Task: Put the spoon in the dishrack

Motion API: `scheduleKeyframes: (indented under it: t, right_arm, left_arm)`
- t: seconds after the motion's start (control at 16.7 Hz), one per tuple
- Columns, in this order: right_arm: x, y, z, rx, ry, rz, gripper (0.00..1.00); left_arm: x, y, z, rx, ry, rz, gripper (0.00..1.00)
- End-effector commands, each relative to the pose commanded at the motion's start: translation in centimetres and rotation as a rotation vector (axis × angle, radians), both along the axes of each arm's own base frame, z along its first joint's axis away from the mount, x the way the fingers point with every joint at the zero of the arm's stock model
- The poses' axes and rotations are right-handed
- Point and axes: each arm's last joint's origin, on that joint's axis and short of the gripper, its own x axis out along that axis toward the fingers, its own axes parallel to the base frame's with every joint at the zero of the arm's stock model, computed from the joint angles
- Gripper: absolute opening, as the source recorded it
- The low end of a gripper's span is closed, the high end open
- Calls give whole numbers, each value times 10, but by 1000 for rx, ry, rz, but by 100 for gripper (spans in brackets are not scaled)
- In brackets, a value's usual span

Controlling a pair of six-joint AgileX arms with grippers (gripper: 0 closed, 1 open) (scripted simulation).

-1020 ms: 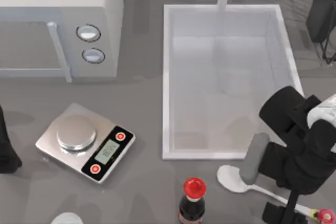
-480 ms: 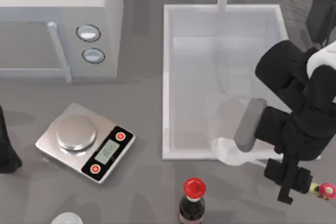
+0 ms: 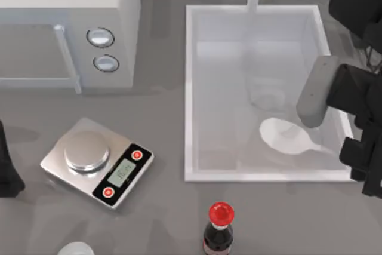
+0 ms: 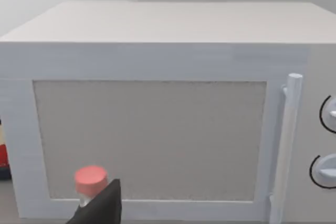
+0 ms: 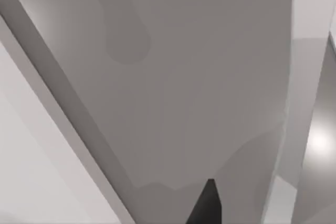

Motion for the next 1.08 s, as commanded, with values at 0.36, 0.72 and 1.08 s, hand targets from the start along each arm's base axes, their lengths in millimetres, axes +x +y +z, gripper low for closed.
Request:
scheduleKeyframes:
  t: [0.36, 0.72, 1.08]
  right_arm:
    - [-4, -2, 11, 8, -11, -3, 0]
    - [15, -30, 21, 174, -139, -193, 0]
    - [45, -120, 44, 522, -508, -633, 0]
  left_arm:
    - [0, 0, 0, 0, 0, 0, 100]
    - [0, 0, 0, 0, 0, 0, 100]
    - [0, 0, 0, 0, 0, 0, 100]
